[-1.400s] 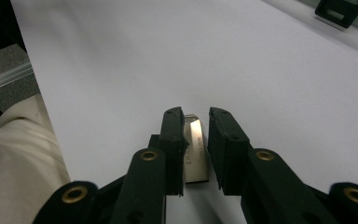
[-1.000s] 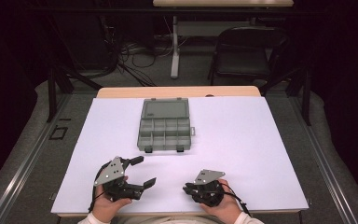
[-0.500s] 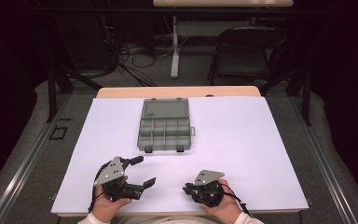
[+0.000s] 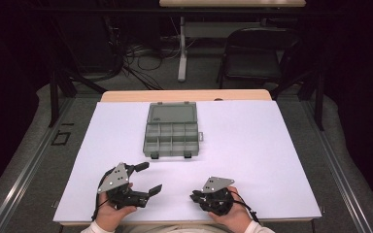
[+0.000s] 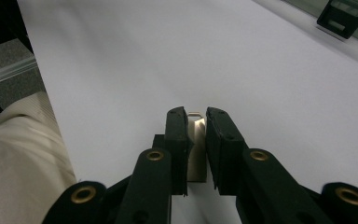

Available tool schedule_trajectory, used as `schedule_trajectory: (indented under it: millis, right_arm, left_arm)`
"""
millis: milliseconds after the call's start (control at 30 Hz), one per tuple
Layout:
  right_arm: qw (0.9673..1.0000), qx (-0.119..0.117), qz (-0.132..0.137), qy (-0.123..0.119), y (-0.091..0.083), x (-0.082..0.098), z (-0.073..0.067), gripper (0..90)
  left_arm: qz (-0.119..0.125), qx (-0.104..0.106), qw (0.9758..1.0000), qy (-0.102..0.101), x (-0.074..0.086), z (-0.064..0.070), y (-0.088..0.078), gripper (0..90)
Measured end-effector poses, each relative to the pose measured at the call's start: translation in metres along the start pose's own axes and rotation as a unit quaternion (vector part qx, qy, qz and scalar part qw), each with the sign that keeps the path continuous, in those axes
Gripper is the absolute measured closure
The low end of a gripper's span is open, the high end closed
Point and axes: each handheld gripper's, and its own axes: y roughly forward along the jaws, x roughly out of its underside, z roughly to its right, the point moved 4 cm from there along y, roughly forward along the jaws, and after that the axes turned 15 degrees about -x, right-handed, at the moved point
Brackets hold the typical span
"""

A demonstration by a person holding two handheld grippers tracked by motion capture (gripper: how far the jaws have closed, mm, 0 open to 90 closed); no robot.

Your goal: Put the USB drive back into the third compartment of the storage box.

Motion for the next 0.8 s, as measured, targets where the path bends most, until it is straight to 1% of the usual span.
schedule_trajectory:
  millis: [67, 267, 467, 533, 600, 700, 800]
  right_arm:
    - [1.0000, -0.002, 0.003, 0.000, -0.001, -0.001, 0.000, 79.3]
    - [0.9998, -0.008, 0.015, 0.009, -0.005, -0.005, 0.001, 79.4]
    - [0.9995, -0.008, 0.028, 0.014, -0.011, -0.009, 0.002, 79.4]
    - [0.9992, -0.010, 0.034, 0.020, -0.014, -0.011, 0.002, 79.4]
    - [0.9989, -0.008, 0.040, 0.020, -0.017, -0.014, 0.002, 79.4]
    - [0.9990, -0.006, 0.041, 0.019, -0.020, -0.016, 0.002, 79.4]
    - [0.9987, -0.003, 0.045, 0.023, -0.024, -0.020, 0.002, 79.4]
  left_arm:
    - [0.000, 0.000, 1.0000, 0.000, 0.000, 0.000, 0.000, 13.8]
    - [0.000, 0.000, 1.0000, 0.000, 0.000, 0.000, 0.000, 13.8]
    - [-0.001, 0.000, 1.0000, 0.000, 0.000, 0.000, 0.000, 14.1]
    - [-0.001, -0.001, 1.0000, 0.001, 0.000, 0.000, 0.000, 14.2]
    - [-0.001, -0.001, 1.0000, 0.001, 0.000, 0.000, 0.000, 14.2]
    - [-0.001, 0.000, 1.0000, 0.000, 0.000, 0.000, 0.000, 14.2]
    - [-0.001, -0.002, 1.0000, 0.000, 0.000, 0.000, 0.000, 14.1]
